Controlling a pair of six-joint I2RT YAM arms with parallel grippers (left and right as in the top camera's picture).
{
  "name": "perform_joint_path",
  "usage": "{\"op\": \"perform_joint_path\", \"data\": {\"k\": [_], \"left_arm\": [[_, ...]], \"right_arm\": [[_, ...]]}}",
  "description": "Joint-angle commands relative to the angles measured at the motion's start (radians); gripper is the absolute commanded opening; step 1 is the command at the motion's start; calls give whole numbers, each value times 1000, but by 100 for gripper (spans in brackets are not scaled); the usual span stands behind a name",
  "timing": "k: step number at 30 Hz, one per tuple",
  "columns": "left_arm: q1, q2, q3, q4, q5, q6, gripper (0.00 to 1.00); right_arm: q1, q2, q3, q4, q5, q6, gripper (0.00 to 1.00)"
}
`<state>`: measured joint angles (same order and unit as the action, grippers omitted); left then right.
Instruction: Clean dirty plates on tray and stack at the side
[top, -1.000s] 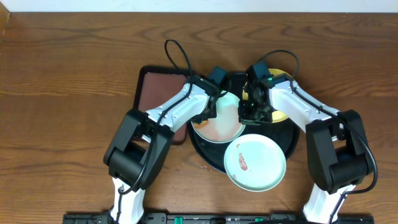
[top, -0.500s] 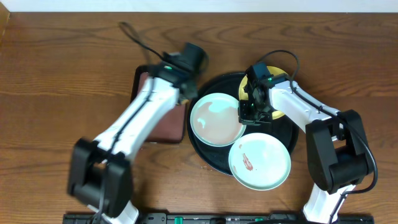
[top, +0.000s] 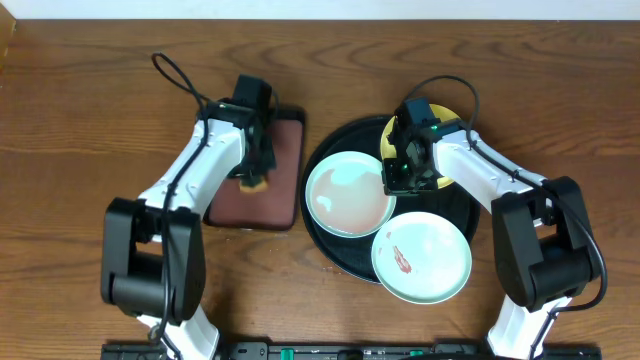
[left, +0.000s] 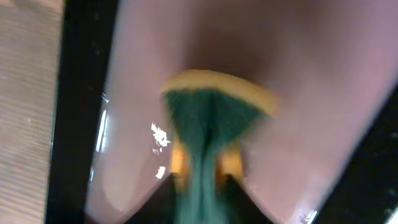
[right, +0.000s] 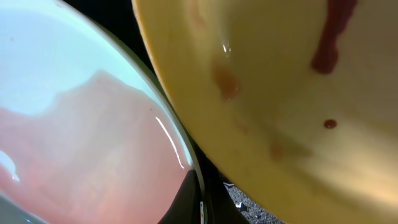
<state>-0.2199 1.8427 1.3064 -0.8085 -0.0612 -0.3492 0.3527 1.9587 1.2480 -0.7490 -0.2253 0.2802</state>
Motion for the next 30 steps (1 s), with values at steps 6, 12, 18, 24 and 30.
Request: {"op": "perform_joint_path", "data": {"k": [6,12,18,24,30], "left_arm": [[28,-142,97,-88,107,42,72],[46,-318,97,-135,126,42,75],[86,-546,97,-154,126,37,76],[93,-718,97,-154,126,31,76],[93,-833,97,-169,124,31,76]], "right_arm": [[0,-46,66,-11,38,-83,1],[11,-159,155,-5,97,-88,1],[63,-214,268,88,98,-103,1],[165,-192,269,308,113,-175,1],[280,-135,269,435,314,-303,1]]}}
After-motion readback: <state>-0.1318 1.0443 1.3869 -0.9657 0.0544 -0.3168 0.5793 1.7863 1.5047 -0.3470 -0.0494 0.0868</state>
